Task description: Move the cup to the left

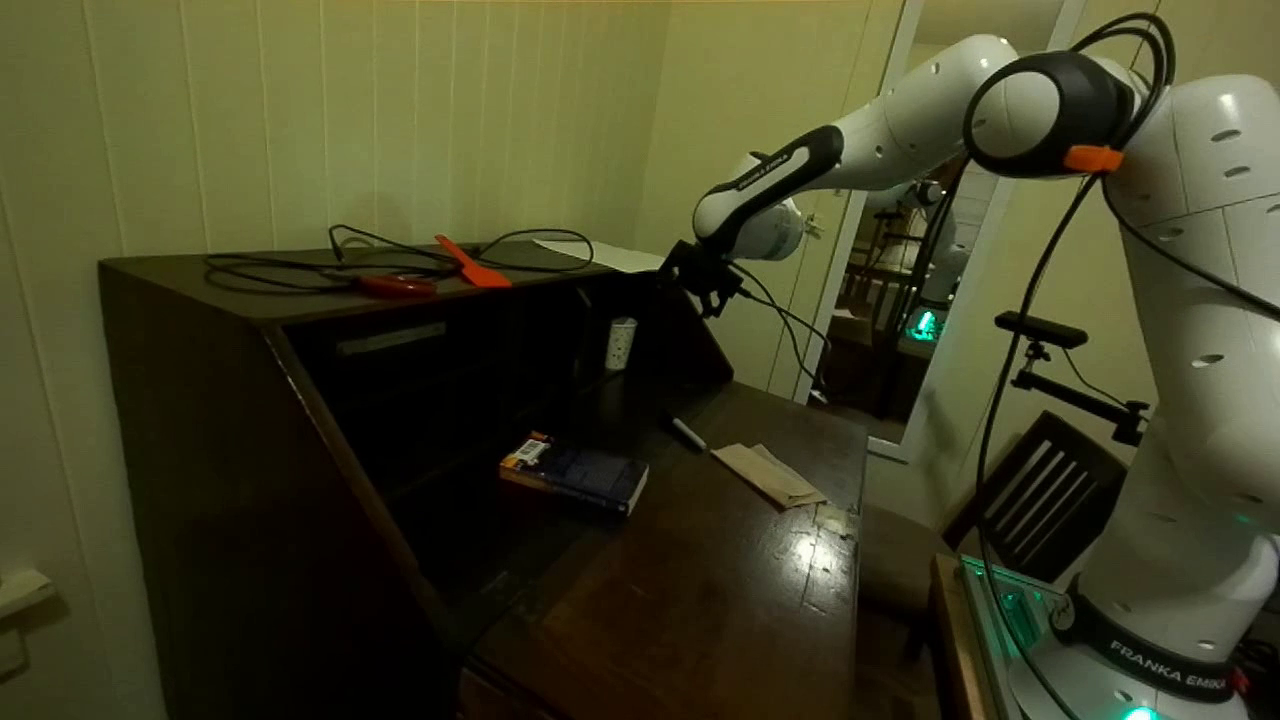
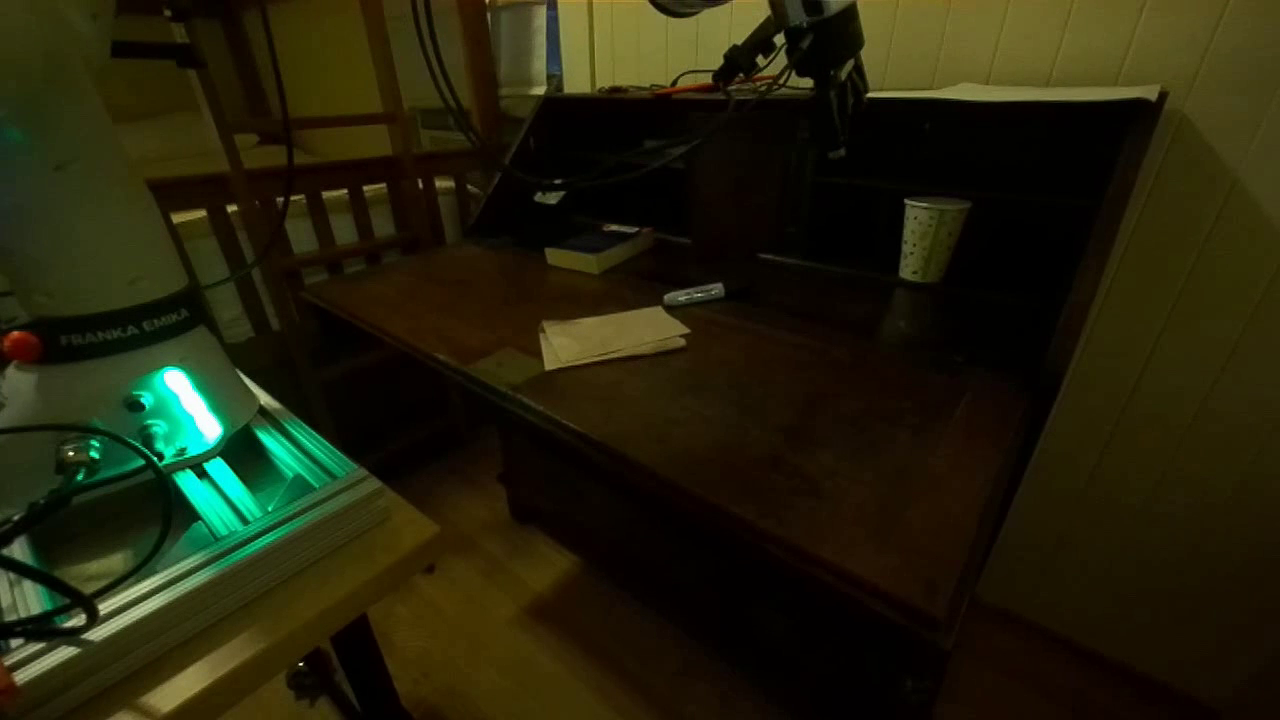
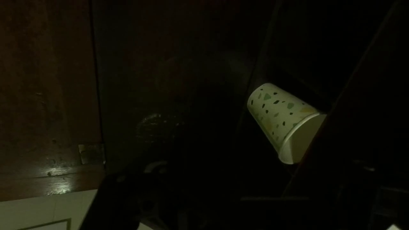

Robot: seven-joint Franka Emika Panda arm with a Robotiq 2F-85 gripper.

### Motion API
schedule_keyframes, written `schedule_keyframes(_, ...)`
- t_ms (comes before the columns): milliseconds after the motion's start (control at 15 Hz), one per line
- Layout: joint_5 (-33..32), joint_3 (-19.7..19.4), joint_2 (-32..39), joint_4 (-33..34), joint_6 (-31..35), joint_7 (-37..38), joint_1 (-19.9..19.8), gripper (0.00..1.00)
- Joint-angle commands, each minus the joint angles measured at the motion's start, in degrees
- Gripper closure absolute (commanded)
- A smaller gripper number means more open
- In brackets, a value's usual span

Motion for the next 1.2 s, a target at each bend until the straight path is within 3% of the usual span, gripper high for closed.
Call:
schedule_keyframes(0,0.4,-0.3,0.5,0.7,-0.2,-0.3,0.2,0.00)
schedule_keyframes(667,-0.1,-2.7,5.7,4.7,2.7,5.7,1.4,0.00)
schedule_keyframes(1133,0.9,-2.1,12.8,13.1,3.3,7.2,-0.6,0.00)
